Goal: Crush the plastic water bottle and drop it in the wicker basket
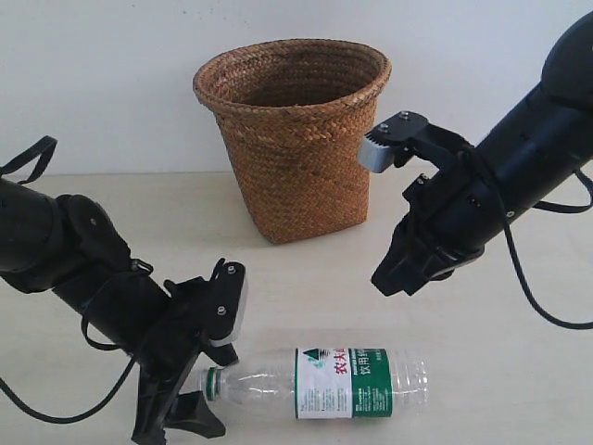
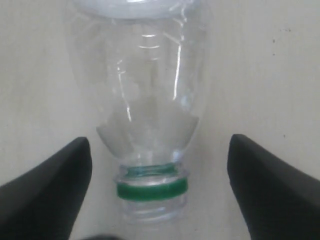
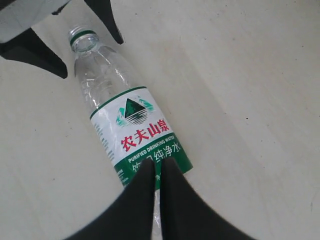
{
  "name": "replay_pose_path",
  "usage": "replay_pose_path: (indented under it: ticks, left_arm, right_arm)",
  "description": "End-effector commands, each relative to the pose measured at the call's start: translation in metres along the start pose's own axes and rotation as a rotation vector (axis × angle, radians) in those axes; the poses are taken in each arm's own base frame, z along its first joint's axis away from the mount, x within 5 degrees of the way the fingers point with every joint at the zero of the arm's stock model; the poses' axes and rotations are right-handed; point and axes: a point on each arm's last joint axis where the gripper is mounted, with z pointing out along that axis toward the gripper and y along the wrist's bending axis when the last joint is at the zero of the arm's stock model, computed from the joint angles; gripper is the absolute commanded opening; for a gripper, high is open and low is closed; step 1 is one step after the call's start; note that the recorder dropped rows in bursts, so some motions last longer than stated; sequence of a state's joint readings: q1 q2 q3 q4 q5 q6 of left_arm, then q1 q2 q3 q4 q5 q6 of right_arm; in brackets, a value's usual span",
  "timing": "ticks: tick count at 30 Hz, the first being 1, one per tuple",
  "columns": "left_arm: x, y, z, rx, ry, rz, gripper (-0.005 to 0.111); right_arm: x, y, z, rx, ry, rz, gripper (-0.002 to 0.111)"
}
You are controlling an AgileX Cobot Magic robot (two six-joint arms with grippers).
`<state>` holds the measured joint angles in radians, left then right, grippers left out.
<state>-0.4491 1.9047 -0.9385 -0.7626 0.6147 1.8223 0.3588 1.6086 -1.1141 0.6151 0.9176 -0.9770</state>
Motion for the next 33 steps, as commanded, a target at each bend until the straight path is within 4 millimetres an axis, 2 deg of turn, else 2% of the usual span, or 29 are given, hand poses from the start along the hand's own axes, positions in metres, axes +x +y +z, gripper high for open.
replay_pose_path:
  ticks: [1, 5, 9, 13, 17, 20, 23, 30, 33]
  left_arm:
    - [-0.003, 0.000, 0.001, 0.003, -0.017, 0.011, 0.058]
    - [-0.003, 0.000, 0.001, 0.003, -0.016, 0.012, 0.031]
    - [-0.002, -0.001, 0.001, 0.018, -0.002, 0.037, 0.005]
    - [-0.002, -0.001, 0.001, 0.012, 0.001, -0.006, 0.004]
    - [-0.001, 0.001, 0.001, -0.008, 0.006, -0.071, 0.004]
    - [0.000, 0.004, 0.001, -0.040, 0.011, -0.144, 0.004]
    - [0.000, 0.004, 0.001, -0.040, 0.011, -0.146, 0.004]
    - [-0.001, 0.004, 0.001, -0.042, -0.001, -0.168, 0.004]
    - [-0.001, 0.004, 0.001, -0.043, -0.002, -0.169, 0.004]
  right_arm:
    - [-0.002, 0.000, -0.001, 0.004, -0.011, 0.002, 0.000]
    - [0.000, -0.001, 0.004, -0.015, 0.002, 0.044, 0.000]
    - [0.003, -0.006, 0.025, -0.087, 0.038, 0.232, 0.000]
    - [0.007, -0.011, 0.052, -0.190, 0.062, 0.384, 0.000]
    - [0.005, -0.007, 0.062, -0.313, 0.026, 0.375, 0.000]
    - [0.006, -0.011, 0.066, -0.293, 0.022, 0.386, 0.000]
    - [0.006, -0.016, 0.072, -0.252, 0.012, 0.409, 0.000]
    - [0.009, -0.010, 0.090, -0.228, 0.081, 0.362, 0.000]
    - [0.011, -0.012, 0.093, -0.164, 0.105, 0.345, 0.000]
